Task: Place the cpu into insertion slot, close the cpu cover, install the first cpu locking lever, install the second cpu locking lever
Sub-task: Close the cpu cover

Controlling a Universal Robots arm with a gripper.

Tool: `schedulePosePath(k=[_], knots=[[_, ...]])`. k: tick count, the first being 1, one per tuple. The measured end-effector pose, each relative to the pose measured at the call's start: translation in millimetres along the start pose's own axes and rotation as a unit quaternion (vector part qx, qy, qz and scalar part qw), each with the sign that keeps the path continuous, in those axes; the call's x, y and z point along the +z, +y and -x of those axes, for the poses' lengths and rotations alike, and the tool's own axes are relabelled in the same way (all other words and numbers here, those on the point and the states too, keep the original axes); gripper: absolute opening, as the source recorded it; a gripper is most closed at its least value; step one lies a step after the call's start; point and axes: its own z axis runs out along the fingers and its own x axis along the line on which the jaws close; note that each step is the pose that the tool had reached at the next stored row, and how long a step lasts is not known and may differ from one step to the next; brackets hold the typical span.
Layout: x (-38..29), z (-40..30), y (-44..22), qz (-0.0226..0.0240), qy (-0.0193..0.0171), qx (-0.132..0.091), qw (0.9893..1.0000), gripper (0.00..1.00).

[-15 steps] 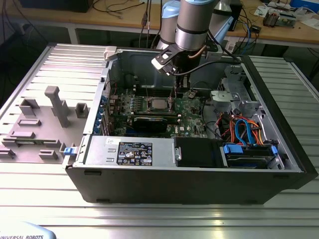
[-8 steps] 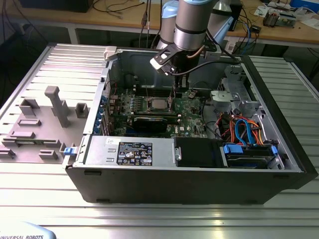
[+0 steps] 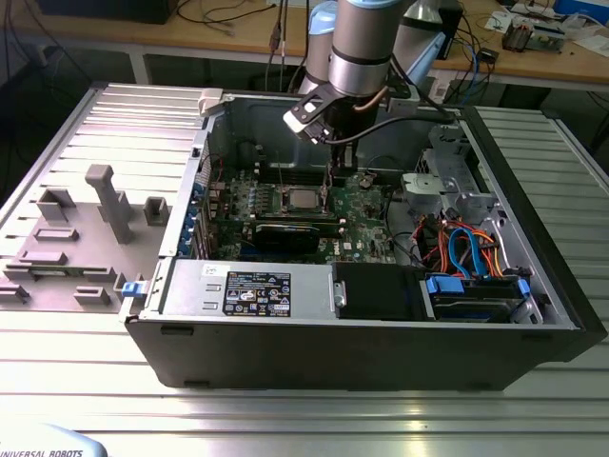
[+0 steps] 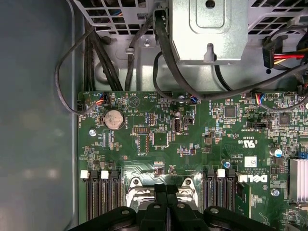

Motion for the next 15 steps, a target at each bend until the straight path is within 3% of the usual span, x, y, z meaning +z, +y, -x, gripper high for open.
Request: schedulePosePath(k=[15], knots=[[0.0, 0.0, -2.3, 0.0000, 0.0000, 0.000, 1.0000, 0.11]])
